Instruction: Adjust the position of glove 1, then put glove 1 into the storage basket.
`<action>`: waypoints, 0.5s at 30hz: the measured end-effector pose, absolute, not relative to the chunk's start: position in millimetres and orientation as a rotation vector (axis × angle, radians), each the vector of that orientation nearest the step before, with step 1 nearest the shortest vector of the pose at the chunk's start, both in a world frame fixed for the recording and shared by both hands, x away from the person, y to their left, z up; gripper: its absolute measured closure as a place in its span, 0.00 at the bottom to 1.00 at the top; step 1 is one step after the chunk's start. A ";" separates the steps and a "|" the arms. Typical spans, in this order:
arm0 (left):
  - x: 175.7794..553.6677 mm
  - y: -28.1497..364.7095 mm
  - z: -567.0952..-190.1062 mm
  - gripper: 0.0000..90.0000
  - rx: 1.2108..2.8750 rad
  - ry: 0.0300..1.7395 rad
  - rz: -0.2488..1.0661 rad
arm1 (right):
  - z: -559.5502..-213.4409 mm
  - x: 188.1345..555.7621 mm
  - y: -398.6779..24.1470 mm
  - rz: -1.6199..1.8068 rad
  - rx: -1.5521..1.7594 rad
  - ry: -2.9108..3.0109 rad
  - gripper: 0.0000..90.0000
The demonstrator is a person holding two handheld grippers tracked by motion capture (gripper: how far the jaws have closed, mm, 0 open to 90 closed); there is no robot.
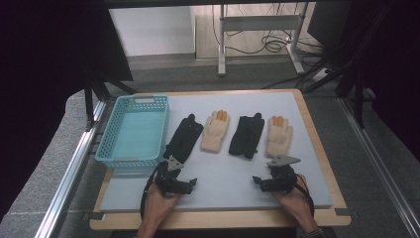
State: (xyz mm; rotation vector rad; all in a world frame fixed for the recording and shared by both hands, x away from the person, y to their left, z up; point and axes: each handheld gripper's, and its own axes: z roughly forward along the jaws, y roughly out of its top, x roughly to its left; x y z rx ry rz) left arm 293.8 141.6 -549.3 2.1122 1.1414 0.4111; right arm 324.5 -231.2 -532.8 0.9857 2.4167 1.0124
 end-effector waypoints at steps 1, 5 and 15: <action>293.6 141.5 -549.3 0.08 2.112 1.141 0.412 | -532.8 324.3 -231.2 1.012 0.986 2.417 0.21; 293.4 141.2 -549.5 0.08 2.106 1.144 0.414 | -533.2 324.2 -230.1 1.005 0.969 2.436 0.15; 293.2 141.3 -549.6 0.09 2.105 1.144 0.415 | -532.9 325.2 -230.2 1.002 0.973 2.444 0.16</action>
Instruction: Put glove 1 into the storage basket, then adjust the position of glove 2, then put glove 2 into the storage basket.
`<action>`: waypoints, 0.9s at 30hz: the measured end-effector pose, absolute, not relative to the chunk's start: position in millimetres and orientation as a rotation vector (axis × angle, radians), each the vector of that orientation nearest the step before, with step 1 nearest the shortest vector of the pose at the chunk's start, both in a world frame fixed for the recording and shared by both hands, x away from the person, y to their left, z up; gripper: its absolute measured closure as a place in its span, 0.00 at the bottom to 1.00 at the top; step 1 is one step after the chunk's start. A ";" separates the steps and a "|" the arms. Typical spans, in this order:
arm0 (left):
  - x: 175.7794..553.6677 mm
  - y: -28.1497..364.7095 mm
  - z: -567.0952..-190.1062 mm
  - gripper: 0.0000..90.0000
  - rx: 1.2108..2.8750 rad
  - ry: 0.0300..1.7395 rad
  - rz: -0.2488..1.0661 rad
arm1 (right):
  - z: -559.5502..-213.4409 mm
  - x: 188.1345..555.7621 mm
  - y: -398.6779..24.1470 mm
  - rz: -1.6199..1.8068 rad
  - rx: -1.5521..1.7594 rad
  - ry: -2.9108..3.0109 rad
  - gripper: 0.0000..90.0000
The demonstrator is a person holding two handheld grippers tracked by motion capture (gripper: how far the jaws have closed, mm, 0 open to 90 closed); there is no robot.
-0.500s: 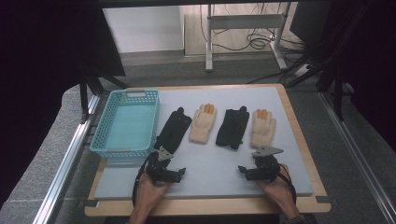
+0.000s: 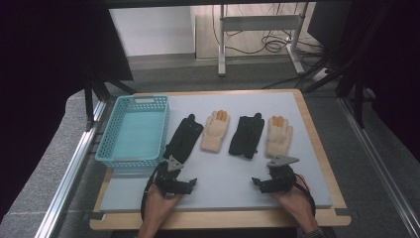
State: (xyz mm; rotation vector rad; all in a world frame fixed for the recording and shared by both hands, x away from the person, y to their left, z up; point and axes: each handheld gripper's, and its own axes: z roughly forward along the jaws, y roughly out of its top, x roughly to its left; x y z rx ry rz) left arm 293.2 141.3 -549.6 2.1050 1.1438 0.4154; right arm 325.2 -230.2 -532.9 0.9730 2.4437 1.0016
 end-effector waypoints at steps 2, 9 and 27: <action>293.2 141.4 -549.7 0.09 2.105 1.144 0.416 | -532.8 325.3 -230.4 1.006 0.974 2.444 0.16; 293.2 141.3 -549.7 0.09 2.103 1.144 0.416 | -532.7 325.3 -230.2 1.008 0.983 2.440 0.16; 293.1 141.4 -549.7 0.09 2.103 1.145 0.416 | -517.9 336.2 -233.3 1.060 1.036 2.428 0.23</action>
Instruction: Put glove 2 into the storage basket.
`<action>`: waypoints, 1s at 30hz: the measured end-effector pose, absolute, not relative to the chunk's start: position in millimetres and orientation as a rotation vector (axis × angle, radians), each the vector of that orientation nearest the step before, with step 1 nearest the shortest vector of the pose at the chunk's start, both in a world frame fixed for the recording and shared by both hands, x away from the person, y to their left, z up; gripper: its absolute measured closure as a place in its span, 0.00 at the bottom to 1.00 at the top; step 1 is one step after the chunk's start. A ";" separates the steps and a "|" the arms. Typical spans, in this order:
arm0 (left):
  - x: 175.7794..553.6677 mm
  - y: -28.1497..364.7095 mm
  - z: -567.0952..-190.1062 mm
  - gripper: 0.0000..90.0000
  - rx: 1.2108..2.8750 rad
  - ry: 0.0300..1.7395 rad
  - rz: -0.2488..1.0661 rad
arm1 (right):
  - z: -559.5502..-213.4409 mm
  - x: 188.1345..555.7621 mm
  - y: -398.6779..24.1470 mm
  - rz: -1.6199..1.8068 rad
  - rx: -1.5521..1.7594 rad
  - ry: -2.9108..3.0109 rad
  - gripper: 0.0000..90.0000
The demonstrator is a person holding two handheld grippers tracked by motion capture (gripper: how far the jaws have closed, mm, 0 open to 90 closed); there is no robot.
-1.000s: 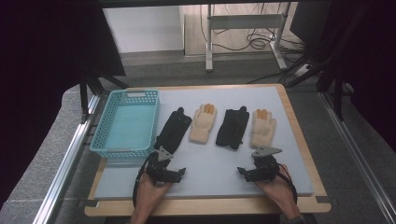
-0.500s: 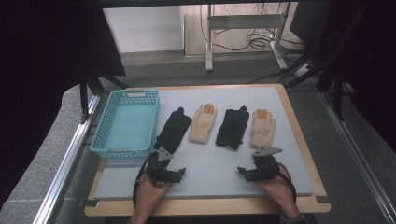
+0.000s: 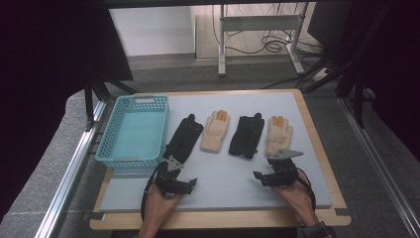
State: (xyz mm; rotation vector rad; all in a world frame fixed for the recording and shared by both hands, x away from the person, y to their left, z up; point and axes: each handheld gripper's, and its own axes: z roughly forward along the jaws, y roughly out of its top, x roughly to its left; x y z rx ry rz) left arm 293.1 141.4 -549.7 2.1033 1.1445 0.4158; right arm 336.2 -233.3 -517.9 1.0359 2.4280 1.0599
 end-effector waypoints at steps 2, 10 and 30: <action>293.1 141.4 -549.7 0.09 2.103 1.145 0.416 | -515.0 339.6 -232.6 1.057 1.044 2.427 0.23; 293.0 141.5 -549.7 0.09 2.103 1.145 0.416 | -504.9 352.2 -228.7 1.042 1.040 2.415 0.23; 293.0 141.6 -549.5 0.09 2.104 1.145 0.415 | -488.5 413.2 -227.8 1.042 1.067 2.390 0.56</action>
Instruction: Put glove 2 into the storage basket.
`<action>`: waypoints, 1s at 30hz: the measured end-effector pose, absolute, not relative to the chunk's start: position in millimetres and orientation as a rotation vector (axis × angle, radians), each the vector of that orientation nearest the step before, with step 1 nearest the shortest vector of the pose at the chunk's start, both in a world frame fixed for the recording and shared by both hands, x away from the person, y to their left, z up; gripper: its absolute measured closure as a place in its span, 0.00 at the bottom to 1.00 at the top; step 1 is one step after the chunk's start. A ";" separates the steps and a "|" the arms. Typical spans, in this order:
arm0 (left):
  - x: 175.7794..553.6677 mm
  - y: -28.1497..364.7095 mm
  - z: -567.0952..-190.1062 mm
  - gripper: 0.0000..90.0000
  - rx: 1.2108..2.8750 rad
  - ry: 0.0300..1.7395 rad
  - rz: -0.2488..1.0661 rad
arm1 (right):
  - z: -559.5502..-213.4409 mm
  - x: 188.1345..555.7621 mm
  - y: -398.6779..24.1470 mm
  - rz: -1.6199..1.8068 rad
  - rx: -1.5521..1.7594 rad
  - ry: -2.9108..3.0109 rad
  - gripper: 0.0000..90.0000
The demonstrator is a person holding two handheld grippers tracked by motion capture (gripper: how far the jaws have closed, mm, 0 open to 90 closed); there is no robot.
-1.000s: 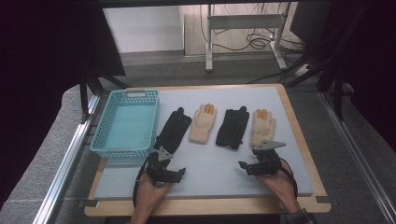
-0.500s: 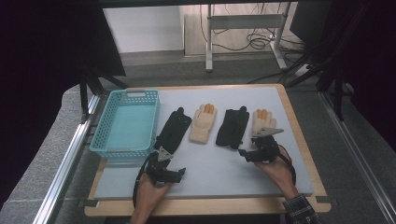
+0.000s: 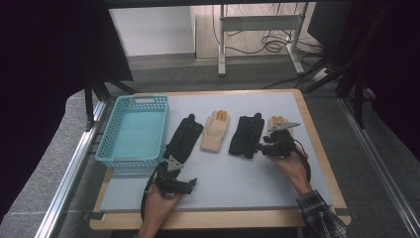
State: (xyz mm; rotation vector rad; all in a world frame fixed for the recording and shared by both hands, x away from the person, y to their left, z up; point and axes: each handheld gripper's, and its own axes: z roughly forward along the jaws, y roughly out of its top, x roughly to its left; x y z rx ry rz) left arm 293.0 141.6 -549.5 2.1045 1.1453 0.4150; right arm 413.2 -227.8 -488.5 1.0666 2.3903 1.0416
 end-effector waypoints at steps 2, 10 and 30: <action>293.0 141.5 -549.6 0.09 2.103 1.146 0.415 | -488.1 418.6 -225.9 1.033 1.067 2.391 0.59; 293.0 141.6 -549.6 0.09 2.103 1.145 0.414 | -487.2 441.3 -214.2 1.021 1.072 2.389 0.69; 293.0 141.7 -549.5 0.09 2.104 1.144 0.413 | -512.8 492.9 -180.8 0.840 1.074 2.405 0.53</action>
